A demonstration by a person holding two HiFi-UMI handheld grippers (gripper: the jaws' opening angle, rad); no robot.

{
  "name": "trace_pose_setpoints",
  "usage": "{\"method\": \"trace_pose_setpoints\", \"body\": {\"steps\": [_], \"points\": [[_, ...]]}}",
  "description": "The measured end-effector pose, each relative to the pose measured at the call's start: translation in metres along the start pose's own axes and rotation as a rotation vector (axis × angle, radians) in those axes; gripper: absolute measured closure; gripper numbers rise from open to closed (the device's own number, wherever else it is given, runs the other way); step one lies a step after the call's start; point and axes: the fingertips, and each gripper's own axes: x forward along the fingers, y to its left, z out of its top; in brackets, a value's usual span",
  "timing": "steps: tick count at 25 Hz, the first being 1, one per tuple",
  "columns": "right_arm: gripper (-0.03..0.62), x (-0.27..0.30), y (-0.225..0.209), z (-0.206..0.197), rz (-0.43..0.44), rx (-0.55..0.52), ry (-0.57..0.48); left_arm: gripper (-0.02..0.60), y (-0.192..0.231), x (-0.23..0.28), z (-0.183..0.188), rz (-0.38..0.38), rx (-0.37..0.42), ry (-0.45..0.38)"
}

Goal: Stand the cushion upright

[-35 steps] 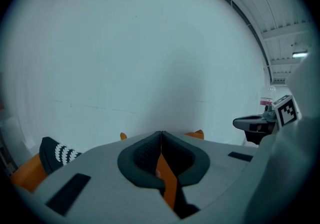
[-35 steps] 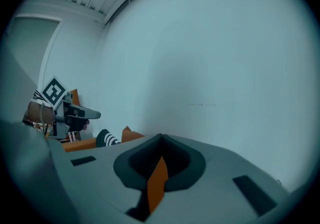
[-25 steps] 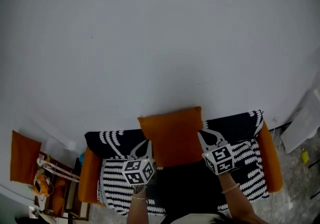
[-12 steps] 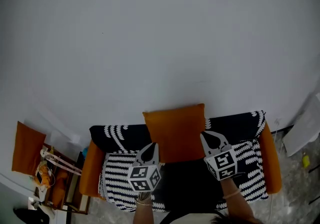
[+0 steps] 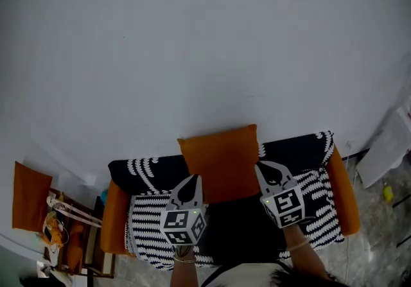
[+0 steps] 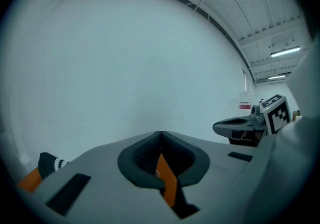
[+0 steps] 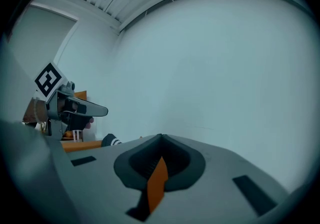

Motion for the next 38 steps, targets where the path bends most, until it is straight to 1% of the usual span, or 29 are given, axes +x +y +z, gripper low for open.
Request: {"method": "trace_pose_setpoints", "body": {"steps": [14,19,27,38], "points": [[0.586,-0.007,0.027,0.018,-0.044,-0.006,-0.004,0.561,0.019,-0.020,0.008,-0.039,-0.013,-0.027],[0.586,-0.012,0.028,0.018,-0.064,0.003,-0.002,0.561,0.017,-0.022,0.004,-0.069,-0.013,-0.019],[0.586,-0.021,0.031,0.018,-0.089,0.012,0.004,0.561,0.016,-0.026,0.002,-0.090,-0.021,-0.013],[0.586,-0.032,0.039,0.013,-0.099,0.028,0.017,0.561,0.011,-0.035,-0.005,-0.113,-0.041,-0.013]]}}
